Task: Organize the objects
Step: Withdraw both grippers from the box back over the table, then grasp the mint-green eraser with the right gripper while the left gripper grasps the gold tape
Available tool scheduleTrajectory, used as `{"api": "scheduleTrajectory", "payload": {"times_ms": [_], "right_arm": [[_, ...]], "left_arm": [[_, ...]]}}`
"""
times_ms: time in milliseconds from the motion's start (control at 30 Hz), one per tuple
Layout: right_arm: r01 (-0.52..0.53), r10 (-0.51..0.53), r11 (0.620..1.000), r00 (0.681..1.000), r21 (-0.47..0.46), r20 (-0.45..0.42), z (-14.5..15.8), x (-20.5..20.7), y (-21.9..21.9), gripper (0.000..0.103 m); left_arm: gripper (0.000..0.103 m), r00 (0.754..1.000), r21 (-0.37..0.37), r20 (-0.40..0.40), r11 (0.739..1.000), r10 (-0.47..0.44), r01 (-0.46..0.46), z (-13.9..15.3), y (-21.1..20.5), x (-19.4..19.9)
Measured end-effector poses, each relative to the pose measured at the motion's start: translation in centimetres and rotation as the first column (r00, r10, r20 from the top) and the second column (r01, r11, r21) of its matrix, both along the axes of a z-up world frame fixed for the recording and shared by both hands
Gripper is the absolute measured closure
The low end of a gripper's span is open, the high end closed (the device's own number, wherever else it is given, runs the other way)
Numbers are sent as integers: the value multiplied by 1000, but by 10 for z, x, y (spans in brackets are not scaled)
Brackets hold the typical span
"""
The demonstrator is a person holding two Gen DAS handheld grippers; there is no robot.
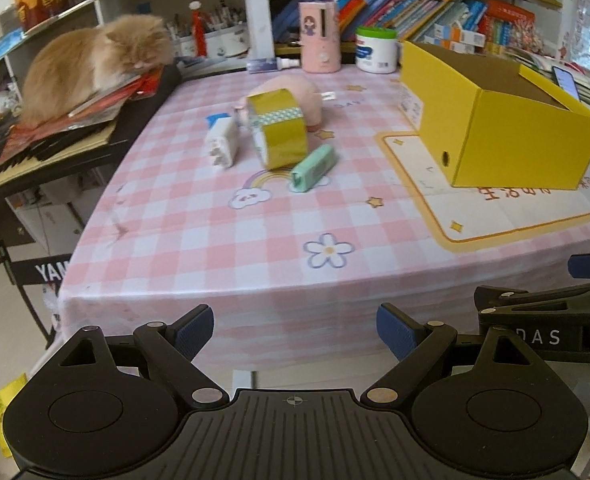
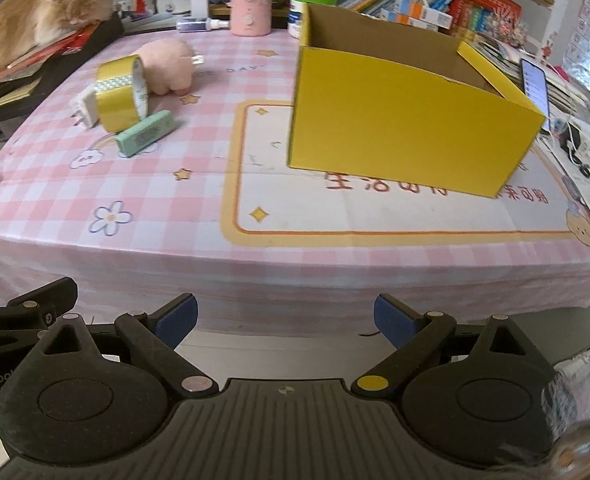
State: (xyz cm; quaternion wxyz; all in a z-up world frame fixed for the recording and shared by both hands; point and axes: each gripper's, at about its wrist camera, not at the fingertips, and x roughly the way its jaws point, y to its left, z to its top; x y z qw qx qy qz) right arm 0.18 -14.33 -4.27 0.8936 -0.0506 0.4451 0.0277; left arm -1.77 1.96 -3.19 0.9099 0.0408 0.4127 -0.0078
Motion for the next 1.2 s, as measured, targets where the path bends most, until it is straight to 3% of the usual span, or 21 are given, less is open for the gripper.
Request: {"api": "scheduleTrajectory", "payload": {"times_ms": [367,600,800,1200], "right_arm": [[-80,79,997,996,13,51,13,3,31,9],[-122,119,991,991,51,67,17,12,38,17],[-165,159,982,985,89,72,19,31,46,28],[-232,220,967,969,105,113,27,90,57,30]], "left_arm": [[12,995,-16,51,997,82,-81,12,29,-4],[12,992,-36,74,995,99,-97,14,35,3],[12,988,-26,102,994,112,-110,19,39,20],[12,976,-62,89,979,200,-195,15,51,71]]}}
